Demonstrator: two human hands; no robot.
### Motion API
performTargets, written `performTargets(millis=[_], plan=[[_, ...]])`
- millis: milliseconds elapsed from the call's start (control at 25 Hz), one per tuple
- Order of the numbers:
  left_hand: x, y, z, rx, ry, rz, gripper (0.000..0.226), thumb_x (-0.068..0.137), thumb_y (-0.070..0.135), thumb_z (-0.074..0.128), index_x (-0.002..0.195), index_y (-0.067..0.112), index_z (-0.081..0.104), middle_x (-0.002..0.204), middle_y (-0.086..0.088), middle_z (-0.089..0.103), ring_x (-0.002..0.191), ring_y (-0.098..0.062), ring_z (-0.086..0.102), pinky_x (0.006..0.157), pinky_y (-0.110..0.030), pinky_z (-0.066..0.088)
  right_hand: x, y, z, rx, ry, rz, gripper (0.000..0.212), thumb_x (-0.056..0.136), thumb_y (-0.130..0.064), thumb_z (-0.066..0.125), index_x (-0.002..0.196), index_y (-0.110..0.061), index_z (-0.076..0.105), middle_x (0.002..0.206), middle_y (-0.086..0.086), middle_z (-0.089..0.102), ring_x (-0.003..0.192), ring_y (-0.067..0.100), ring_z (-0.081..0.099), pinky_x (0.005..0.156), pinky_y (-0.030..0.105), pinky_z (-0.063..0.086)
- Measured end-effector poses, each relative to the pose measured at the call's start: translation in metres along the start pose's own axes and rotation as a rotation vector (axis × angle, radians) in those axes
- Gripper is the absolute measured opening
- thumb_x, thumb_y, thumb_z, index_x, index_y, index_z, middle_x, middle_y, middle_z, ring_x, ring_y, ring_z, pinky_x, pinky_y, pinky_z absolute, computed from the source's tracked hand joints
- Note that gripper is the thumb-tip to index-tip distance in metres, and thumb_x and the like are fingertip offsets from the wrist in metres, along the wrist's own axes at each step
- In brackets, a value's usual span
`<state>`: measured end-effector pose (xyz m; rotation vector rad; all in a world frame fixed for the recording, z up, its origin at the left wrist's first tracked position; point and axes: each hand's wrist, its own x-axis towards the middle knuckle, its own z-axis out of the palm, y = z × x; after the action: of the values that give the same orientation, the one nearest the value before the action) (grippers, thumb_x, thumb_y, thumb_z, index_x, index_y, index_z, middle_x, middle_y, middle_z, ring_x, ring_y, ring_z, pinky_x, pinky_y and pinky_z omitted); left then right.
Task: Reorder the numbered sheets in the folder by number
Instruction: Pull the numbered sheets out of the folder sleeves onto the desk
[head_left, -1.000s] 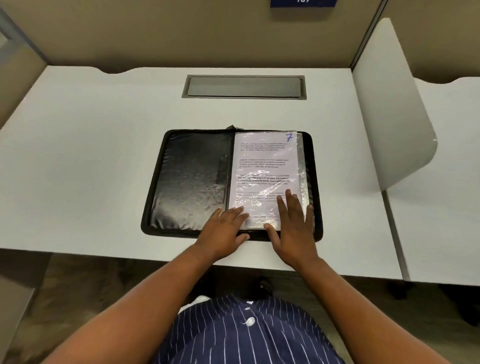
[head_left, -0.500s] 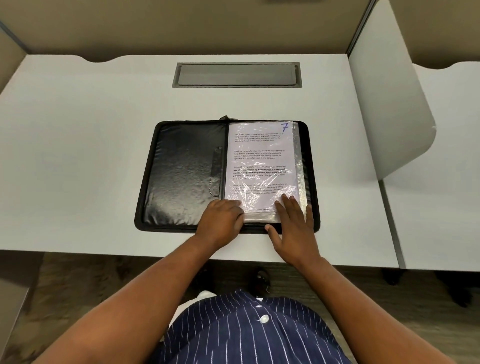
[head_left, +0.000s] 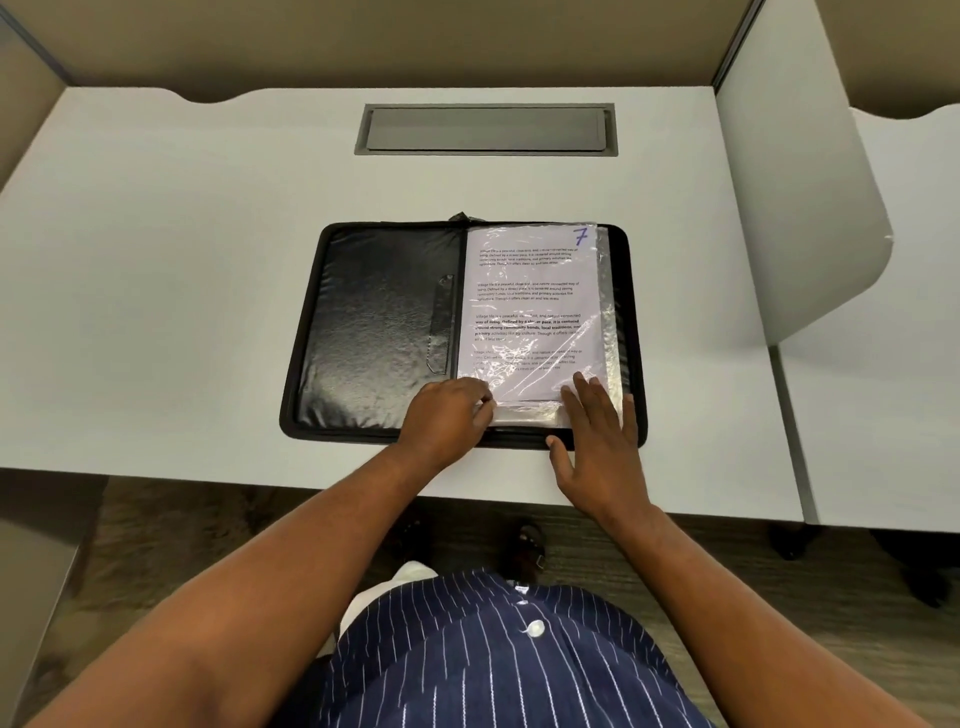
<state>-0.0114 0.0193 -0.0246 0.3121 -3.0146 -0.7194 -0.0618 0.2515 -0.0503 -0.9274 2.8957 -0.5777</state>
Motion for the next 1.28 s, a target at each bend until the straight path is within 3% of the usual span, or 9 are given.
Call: performTargets(millis=[160,280,480,600,680,840,1040,1200,1280], plan=[[-0.001,0.004,-0.002,-0.019,0.064,-0.009,0.014,0.096,0.031,0.063,0.097,0.019,0.069,0.101,0.005,0.07,0.088,-0.017,0.064,0.068,-0.031,0.051,-0.007,-0.018,-0.001,0.069,0.083,-0.263,0.059,0.089,-0.017,0.064,0.146,-0.007,0.052,0.156,0.011,0.046,0.149,0.025,0.036,0.125,0.053,0.02],[-0.004,0.004,-0.001,-0.051,0.093,-0.002,0.017,0.097,0.033,0.062,0.098,0.018,0.07,0.097,0.004,0.071,0.082,-0.019,0.065,0.065,-0.031,0.049,-0.009,-0.039,0.01,0.059,-0.022,-0.348,0.059,0.09,-0.014,0.061,0.147,-0.005,0.051,0.155,0.014,0.047,0.146,0.028,0.039,0.127,0.046,0.02],[-0.002,-0.004,-0.002,-0.068,0.095,0.085,0.018,0.096,0.029,0.063,0.105,0.016,0.071,0.111,0.001,0.071,0.09,-0.021,0.069,0.069,-0.036,0.056,0.008,-0.06,0.023,-0.106,-0.16,-0.153,0.071,0.099,-0.038,0.046,0.16,-0.007,0.028,0.168,0.014,0.021,0.157,0.027,0.016,0.129,0.044,0.006],[-0.003,-0.011,0.001,-0.052,0.135,0.154,0.015,0.093,0.026,0.068,0.102,0.014,0.072,0.112,0.0,0.072,0.093,-0.022,0.07,0.071,-0.038,0.058,0.015,-0.056,0.023,-0.185,-0.185,-0.031,0.076,0.102,-0.055,0.036,0.158,-0.005,0.03,0.165,0.017,0.028,0.156,0.029,0.019,0.128,0.052,0.007],[-0.005,-0.015,0.004,-0.039,0.132,0.181,0.018,0.093,0.028,0.069,0.104,0.014,0.073,0.12,-0.002,0.071,0.105,-0.022,0.069,0.087,-0.037,0.054,0.005,-0.051,0.025,-0.22,-0.205,-0.025,0.079,0.103,-0.061,0.029,0.159,-0.005,0.029,0.165,0.016,0.029,0.156,0.028,0.02,0.128,0.053,0.004],[-0.004,-0.025,0.005,0.038,-0.003,0.132,0.048,0.097,0.044,0.062,0.137,0.017,0.059,0.156,-0.004,0.045,0.145,-0.021,0.04,0.117,-0.043,0.03,-0.029,-0.049,0.03,-0.245,-0.197,-0.037,0.074,0.104,-0.058,0.027,0.161,-0.01,0.026,0.167,0.011,0.026,0.157,0.023,0.017,0.127,0.053,0.001],[-0.011,-0.031,0.009,0.114,-0.191,0.006,0.094,0.091,0.066,0.055,0.161,0.022,0.01,0.17,-0.006,-0.008,0.156,-0.023,-0.009,0.125,-0.049,0.002,-0.057,-0.056,0.029,-0.149,-0.067,-0.021,0.055,0.103,-0.046,0.044,0.147,-0.014,0.053,0.152,0.005,0.053,0.145,0.021,0.043,0.125,0.05,0.016],[-0.023,-0.034,0.01,0.091,-0.241,-0.095,0.118,0.08,0.074,0.063,0.161,0.024,-0.007,0.168,-0.007,-0.017,0.154,-0.023,-0.019,0.125,-0.049,-0.006,-0.05,-0.045,0.002,0.099,0.212,0.327,0.037,0.099,-0.029,0.064,0.135,-0.018,0.06,0.138,0.001,0.059,0.13,0.019,0.052,0.109,0.039,0.033],[-0.031,-0.035,0.011,0.074,-0.241,-0.121,0.123,0.077,0.075,0.065,0.161,0.024,-0.009,0.168,-0.006,-0.017,0.154,-0.023,-0.019,0.125,-0.049,-0.007,-0.041,-0.037,-0.009,0.314,0.215,0.578,0.035,0.101,-0.029,0.063,0.134,-0.021,0.056,0.128,-0.002,0.062,0.116,0.017,0.058,0.1,0.037,0.044]])
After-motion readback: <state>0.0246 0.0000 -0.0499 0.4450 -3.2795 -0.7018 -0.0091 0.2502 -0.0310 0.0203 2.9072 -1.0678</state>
